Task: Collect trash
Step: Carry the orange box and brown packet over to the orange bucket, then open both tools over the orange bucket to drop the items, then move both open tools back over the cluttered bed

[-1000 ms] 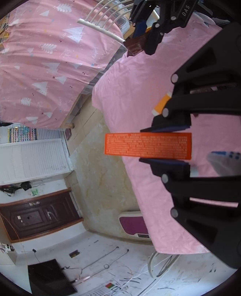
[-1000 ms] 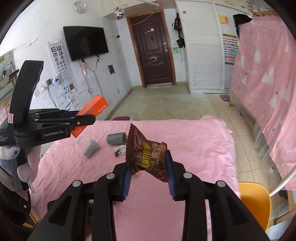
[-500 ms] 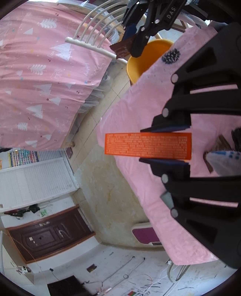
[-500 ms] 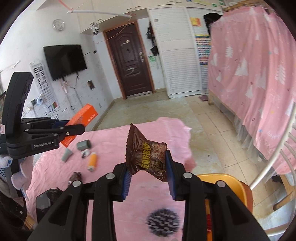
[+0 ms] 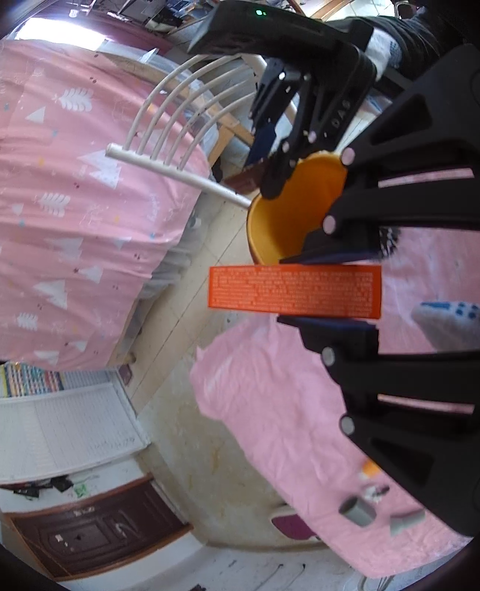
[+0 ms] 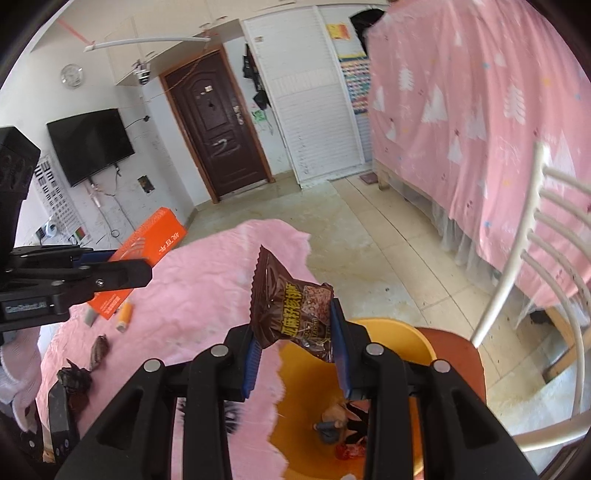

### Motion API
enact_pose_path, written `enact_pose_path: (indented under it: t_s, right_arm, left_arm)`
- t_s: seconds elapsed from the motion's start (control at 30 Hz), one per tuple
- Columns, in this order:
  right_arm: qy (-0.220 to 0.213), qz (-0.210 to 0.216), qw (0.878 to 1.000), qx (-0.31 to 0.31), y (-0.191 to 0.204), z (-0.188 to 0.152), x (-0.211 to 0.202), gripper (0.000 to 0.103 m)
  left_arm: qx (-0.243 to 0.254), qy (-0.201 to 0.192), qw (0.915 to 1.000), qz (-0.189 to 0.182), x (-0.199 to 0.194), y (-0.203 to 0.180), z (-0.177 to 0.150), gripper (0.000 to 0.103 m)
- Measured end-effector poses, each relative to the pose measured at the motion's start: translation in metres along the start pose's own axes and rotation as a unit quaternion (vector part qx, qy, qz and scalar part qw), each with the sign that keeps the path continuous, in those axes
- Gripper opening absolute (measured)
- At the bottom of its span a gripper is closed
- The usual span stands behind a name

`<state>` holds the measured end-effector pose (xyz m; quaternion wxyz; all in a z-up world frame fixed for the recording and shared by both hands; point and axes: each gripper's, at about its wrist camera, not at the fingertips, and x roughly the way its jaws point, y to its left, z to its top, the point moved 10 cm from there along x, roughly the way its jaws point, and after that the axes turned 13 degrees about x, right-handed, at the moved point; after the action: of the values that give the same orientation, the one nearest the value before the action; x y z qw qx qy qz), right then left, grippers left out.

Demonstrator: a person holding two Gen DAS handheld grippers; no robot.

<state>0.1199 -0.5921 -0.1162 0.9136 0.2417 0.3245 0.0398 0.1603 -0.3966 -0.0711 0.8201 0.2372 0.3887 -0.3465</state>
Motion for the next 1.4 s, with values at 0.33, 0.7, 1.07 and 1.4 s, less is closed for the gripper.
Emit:
enact_pose_path:
  t_s: [0.33,0.7,1.07,1.4]
  right_arm:
    - [0.015,0.001,0.999,0.040,-0.038,-0.006,0.011,0.026]
    - [0.015,0.014,0.999,0.040,-0.029,-0.008,0.009,0.048]
    - [0.004,0.040,0.999,-0.003,0.041,-0.001,0.003,0.066]
    - [0.031,0.063,0.996,-0.064,0.133,-0.020,0.023,0.068]
  left_arm:
    - [0.005,0.024,0.9993,-0.027,0.036,-0.046,0.022,0.026]
    - [-0.001,0.011,0.9997,-0.020,0.021,-0.048,0.027,0.053]
    - [-0.039,-0.021,0.9990,0.010,-0.036,-0.001,-0.001,0.060]
    - [-0.079,-0.033,0.9942,0.065,-0.078,0.073,-0.047,0.060]
